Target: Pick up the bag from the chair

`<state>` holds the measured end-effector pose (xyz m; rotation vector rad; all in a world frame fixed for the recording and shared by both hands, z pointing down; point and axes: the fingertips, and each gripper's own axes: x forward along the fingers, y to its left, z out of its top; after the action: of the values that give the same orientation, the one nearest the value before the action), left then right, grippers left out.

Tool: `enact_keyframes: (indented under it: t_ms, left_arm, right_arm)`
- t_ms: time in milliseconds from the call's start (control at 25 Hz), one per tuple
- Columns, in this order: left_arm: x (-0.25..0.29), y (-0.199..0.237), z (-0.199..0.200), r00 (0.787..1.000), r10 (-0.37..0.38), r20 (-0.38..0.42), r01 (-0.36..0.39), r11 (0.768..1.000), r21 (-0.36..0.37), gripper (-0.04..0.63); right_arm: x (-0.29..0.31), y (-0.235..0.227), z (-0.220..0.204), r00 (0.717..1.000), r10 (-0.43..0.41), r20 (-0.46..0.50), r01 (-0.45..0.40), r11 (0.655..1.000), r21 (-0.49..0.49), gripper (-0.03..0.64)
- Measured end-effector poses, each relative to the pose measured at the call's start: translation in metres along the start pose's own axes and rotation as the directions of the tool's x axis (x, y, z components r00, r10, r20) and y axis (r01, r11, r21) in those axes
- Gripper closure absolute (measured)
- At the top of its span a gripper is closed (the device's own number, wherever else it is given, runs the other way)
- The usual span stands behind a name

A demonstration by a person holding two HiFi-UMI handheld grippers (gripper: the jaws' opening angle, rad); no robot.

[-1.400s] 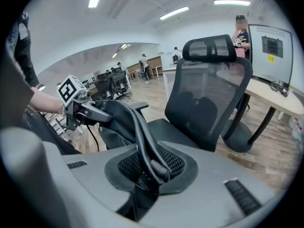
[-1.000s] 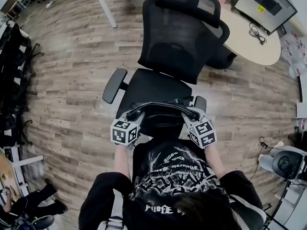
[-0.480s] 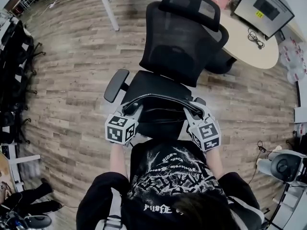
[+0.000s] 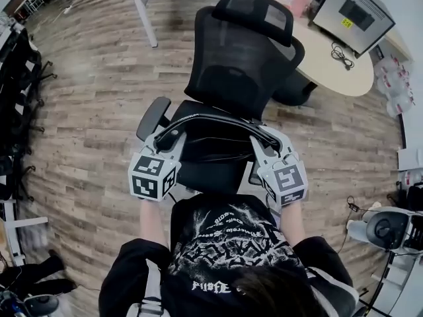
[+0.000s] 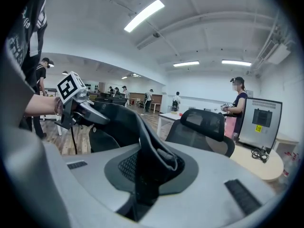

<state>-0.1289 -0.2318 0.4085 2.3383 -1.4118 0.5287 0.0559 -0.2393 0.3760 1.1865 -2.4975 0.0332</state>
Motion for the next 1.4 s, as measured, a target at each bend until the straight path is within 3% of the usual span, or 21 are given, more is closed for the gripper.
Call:
enact_keyframes:
  t_ms: [200,520,840,1400]
  left_arm:
    - [-0.015,-0.008,0.031,0.997,0.045,0.067,-0.051,0.994,0.092,0.529]
    - [-0.036,-0.004,0.071,0.984,0.080,0.162,-0.101,0.987,0.126,0.540]
    - [-0.061,-0.010,0.108,0.966,0.112,0.233,-0.158,0.969,0.191,0.540]
    - [-0.060,-0.023,0.117,0.956,0.138,0.260,-0.198,0.955,0.220,0.540]
  right_arm:
    - [-0.007,-0.010,0.023,0.999,-0.016,0.030,0.016,1.000,0.013,0.553]
    - [-0.013,-0.016,0.078,0.991,-0.067,0.117,0.079,0.992,-0.099,0.552]
    - [-0.028,-0.020,0.115,0.975,-0.099,0.200,0.125,0.985,-0.122,0.552]
    - [-0.033,-0.031,0.119,0.960,-0.161,0.227,0.191,0.975,-0.116,0.552]
